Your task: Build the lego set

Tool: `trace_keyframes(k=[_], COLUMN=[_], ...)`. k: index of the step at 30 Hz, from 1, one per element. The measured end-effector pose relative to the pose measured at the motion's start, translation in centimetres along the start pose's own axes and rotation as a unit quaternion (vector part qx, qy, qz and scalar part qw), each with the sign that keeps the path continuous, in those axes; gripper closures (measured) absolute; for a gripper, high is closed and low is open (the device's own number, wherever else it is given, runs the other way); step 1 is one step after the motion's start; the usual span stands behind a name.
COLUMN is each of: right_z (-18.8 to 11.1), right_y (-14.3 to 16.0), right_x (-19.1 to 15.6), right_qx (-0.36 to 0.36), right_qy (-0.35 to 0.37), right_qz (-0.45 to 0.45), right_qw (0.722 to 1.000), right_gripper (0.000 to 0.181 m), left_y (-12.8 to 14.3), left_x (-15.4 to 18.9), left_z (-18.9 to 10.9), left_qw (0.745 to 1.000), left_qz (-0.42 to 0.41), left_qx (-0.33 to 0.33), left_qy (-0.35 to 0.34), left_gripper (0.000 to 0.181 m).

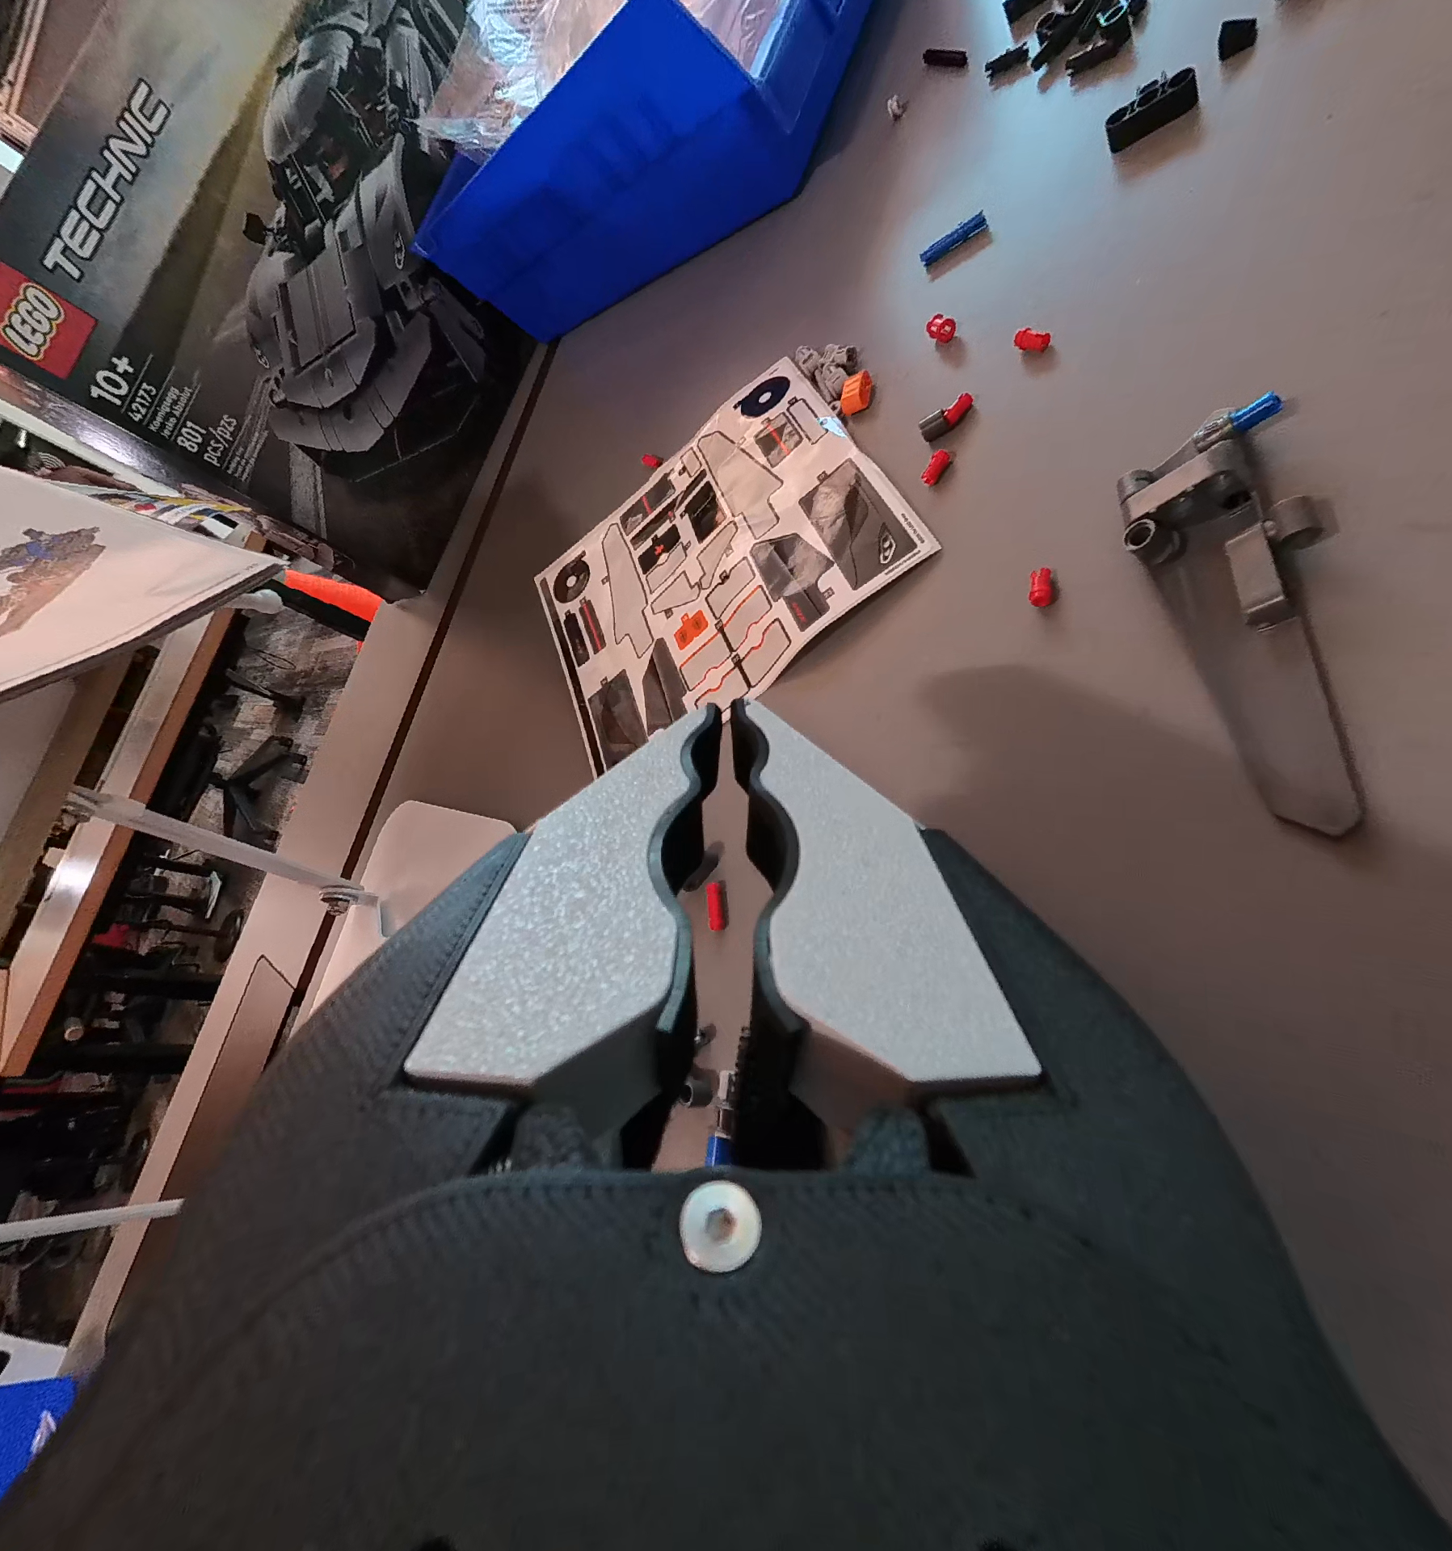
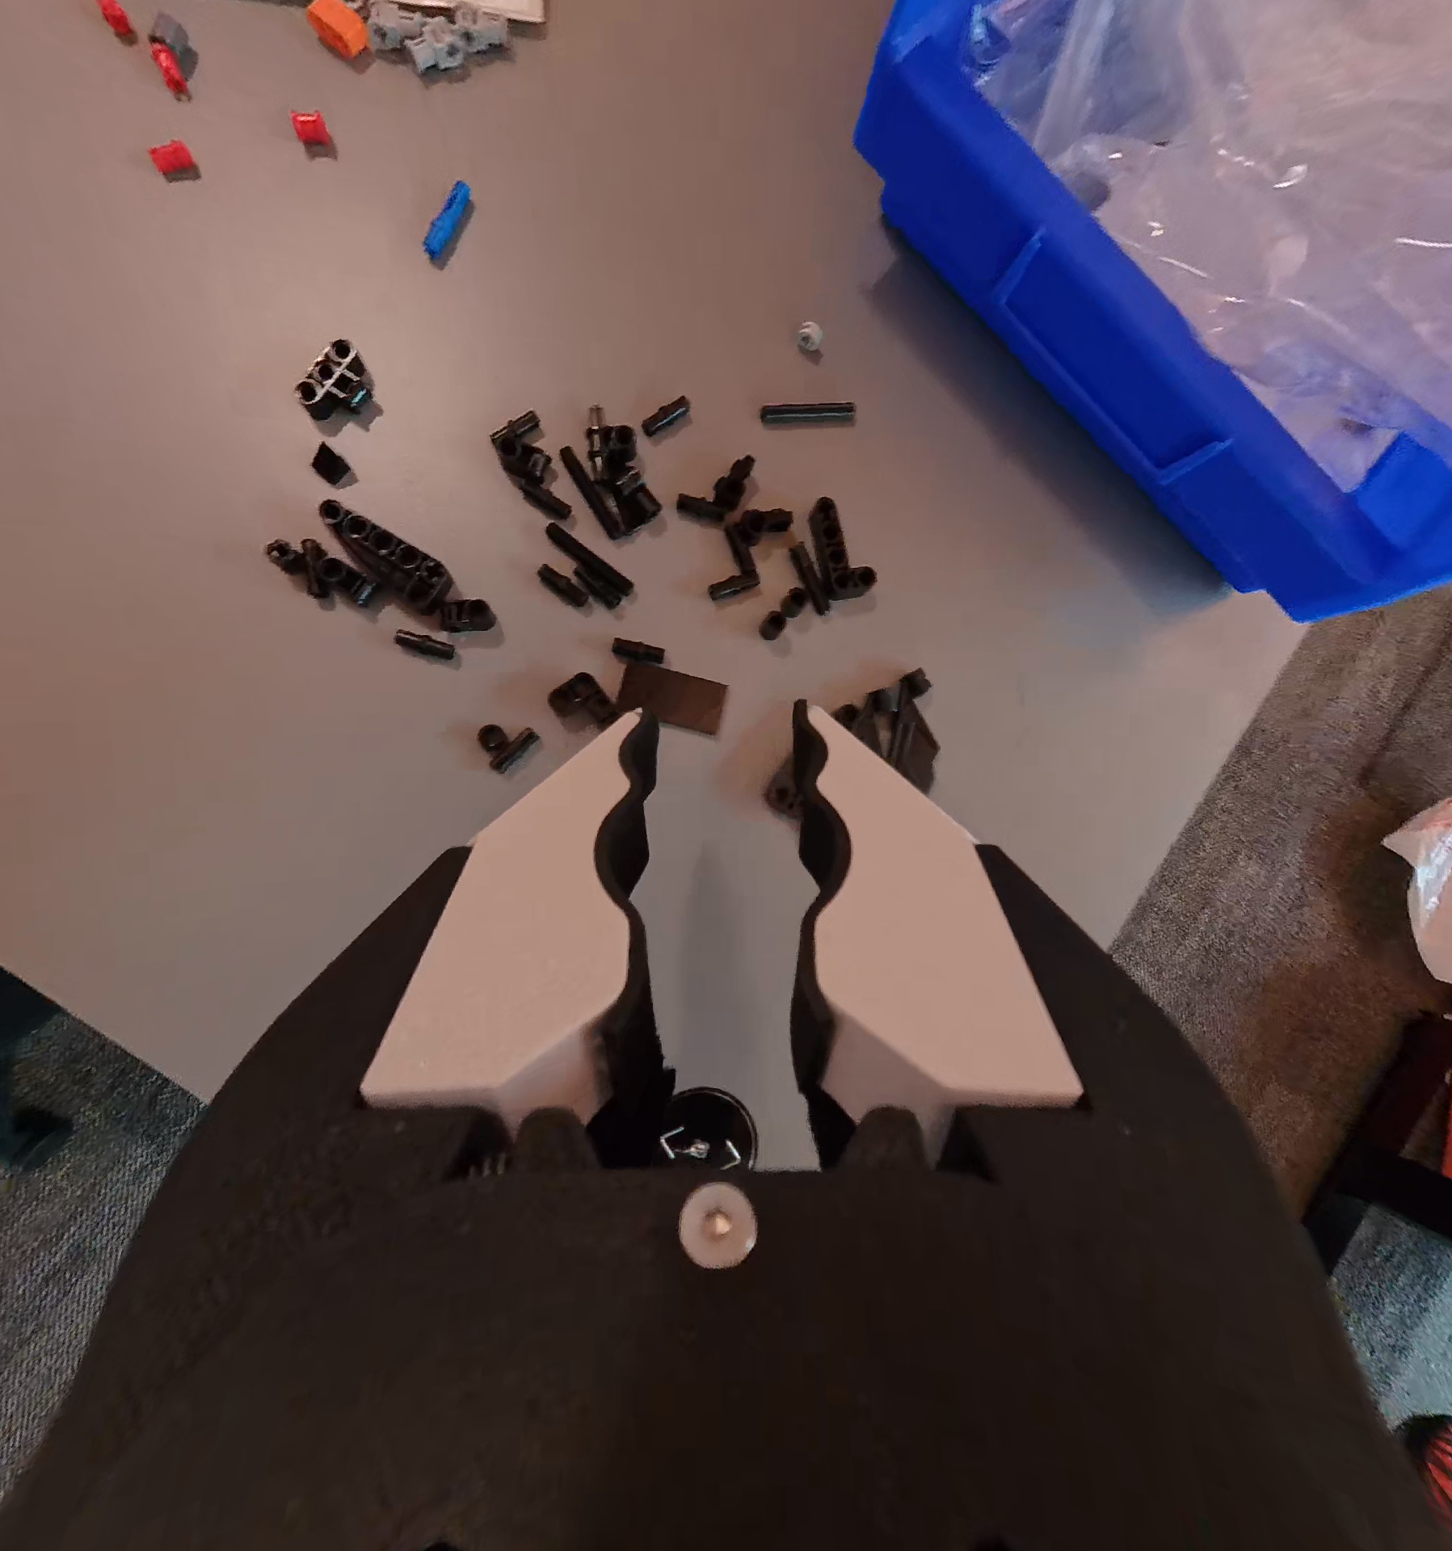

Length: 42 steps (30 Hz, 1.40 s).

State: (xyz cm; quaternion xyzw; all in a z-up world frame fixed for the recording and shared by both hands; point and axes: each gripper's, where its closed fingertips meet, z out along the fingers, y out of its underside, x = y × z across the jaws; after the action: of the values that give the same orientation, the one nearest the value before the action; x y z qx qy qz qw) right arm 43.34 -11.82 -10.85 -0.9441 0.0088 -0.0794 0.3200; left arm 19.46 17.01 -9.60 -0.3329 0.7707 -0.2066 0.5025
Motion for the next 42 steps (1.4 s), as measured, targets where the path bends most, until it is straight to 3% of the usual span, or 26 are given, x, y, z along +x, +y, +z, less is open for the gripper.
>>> trace_keyframes(k=[6, 18, 30, 42], right_z=[-0.2, 0.7, 5.7, 7.2], right_y=[-0.6, -1.3, 0.2, -0.5], right_x=[1.2, 2.5, 3.6, 2.8], right_qx=[0.012, 0.005, -0.074, -0.065], right_qy=[0.012, 0.01, -0.002, -0.048], right_qz=[0.013, 0.011, -0.009, 0.005], right_qw=[1.0, 1.0, 0.997, 0.997], right_gripper=[0.144, 0.157, 0.166, 0.168], left_y=[0.0, 0.0, 0.1, 0.3], left_x=[0.1, 0.0, -0.1, 0.2], left_z=[0.1, 0.1, 0.1, 0.3], left_qw=[1.0, 1.0, 1.0, 1.0], left_qz=[0.002, 0.003, 0.003, 0.008], left_qx=[-0.001, -0.001, -0.003, -0.007], left_qy=[0.001, -0.001, -0.003, 0.002], left_gripper=[0.181, 0.181, 0.181, 0.181])
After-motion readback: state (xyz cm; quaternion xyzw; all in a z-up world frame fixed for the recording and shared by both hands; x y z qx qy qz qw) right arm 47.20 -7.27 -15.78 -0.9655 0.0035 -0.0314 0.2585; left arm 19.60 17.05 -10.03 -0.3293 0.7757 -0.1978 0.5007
